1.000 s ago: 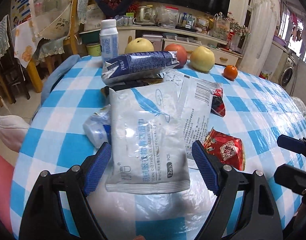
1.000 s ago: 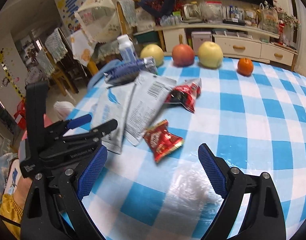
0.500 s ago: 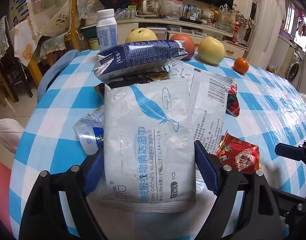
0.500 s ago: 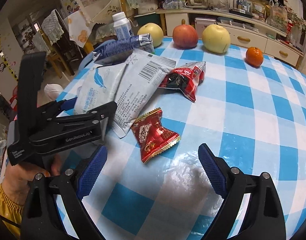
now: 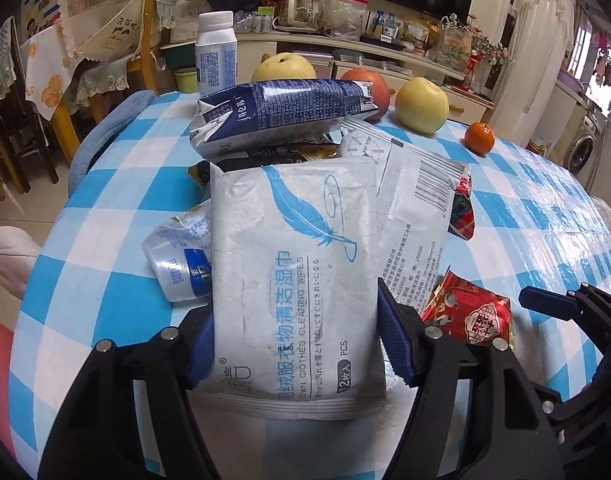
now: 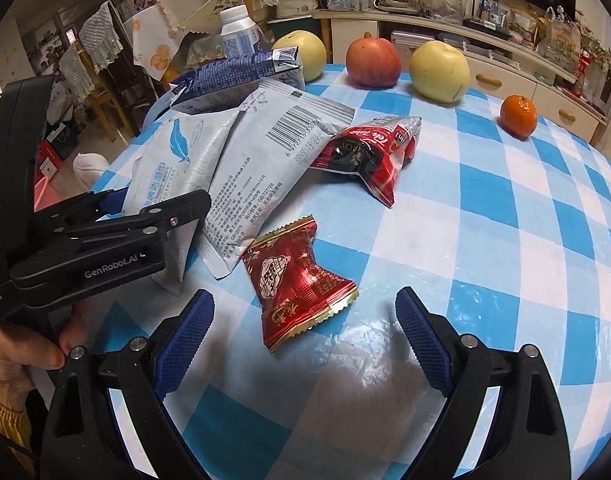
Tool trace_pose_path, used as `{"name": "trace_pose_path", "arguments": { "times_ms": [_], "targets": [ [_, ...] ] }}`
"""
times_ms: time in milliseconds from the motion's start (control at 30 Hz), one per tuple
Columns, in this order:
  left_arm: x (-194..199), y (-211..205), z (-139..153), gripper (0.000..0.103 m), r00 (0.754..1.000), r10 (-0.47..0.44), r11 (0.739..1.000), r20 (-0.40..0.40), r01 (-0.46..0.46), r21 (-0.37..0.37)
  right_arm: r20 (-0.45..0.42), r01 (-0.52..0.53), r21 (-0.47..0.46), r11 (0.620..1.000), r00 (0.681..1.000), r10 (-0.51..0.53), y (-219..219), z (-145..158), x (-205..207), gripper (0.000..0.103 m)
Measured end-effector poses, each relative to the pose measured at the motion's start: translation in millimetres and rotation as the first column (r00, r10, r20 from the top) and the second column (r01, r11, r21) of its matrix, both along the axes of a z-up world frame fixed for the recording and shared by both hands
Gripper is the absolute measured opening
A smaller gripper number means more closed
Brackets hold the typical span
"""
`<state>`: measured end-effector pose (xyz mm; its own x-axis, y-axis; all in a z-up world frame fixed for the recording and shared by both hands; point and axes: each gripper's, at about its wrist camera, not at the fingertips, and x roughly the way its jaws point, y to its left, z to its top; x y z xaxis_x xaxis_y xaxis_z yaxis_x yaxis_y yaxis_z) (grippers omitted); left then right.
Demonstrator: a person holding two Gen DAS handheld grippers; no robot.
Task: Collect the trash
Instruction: 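Grasp the white wet-wipes pack with the left tool while the right tool grasps the red wrapper, then carry the wipes pack and red wrapper to the pink bucket and release both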
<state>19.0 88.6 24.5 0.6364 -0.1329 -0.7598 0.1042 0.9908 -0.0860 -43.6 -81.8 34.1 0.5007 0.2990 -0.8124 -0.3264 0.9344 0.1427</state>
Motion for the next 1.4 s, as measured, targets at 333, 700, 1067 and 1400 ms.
{"name": "trace_pose_path", "arguments": {
  "times_ms": [333, 700, 1067, 1400],
  "targets": [
    [-7, 12, 5, 0.066, 1.0, -0.013, 0.999, 0.009, 0.014, -0.034, -0.023, 0.0, -0.021, 1.0, 1.0, -0.001, 3, -11, 15, 0.078],
    [-17, 31, 17, 0.066, 0.999, -0.009, 0.997, 0.047, 0.013, -0.081, 0.003, -0.008, -0.044, 0.999, 1.0, 0.008, 4, -11, 18, 0.073],
    [-22, 52, 22, 0.066, 0.998, 0.032, 0.993, 0.059, -0.025, -0.119, 0.029, -0.037, -0.093, 0.995, 0.999, 0.04, 11, -12, 11, 0.052],
    [-30, 73, 29, 0.066, 0.995, 0.068, 0.986, 0.078, -0.056, -0.156, 0.048, -0.029, -0.128, 0.991, 0.998, 0.035, 17, -12, 5, 0.03]
  ]
}}
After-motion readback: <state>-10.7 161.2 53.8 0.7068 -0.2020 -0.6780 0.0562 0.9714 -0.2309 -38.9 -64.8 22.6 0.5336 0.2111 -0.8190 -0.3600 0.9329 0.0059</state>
